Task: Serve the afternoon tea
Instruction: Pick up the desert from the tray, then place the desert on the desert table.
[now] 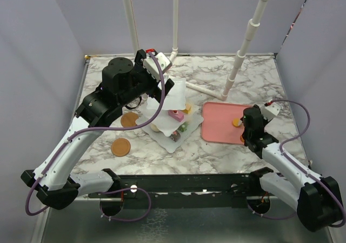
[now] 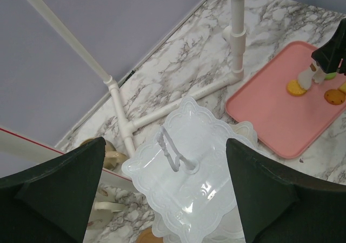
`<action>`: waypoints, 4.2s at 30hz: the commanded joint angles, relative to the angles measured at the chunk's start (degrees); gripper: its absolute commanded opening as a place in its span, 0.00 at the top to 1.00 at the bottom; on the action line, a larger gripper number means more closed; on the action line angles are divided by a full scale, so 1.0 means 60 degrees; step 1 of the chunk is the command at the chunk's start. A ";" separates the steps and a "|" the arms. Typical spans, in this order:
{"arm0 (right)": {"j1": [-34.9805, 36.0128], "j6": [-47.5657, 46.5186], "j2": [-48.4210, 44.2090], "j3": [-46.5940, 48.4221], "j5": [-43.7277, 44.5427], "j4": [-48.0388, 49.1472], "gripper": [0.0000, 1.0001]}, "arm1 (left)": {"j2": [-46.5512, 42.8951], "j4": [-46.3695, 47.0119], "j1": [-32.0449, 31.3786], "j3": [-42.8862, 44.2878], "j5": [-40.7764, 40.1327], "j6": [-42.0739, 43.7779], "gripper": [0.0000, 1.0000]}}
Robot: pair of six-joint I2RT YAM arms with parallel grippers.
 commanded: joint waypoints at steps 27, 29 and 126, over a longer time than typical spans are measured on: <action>0.1028 -0.2039 0.2012 0.0337 -0.2321 0.3126 0.43 | -0.0251 0.0163 0.0011 0.0178 0.0005 -0.0016 0.06; 0.1122 -0.2161 0.2126 0.0402 -0.2258 0.3114 0.43 | -0.0254 0.0163 0.0011 0.0180 0.0005 -0.0023 0.06; 0.2835 -0.1970 -0.1013 0.3211 0.0128 -0.1730 0.46 | 0.0399 -0.0182 -0.1895 -0.2308 0.3706 0.3309 0.11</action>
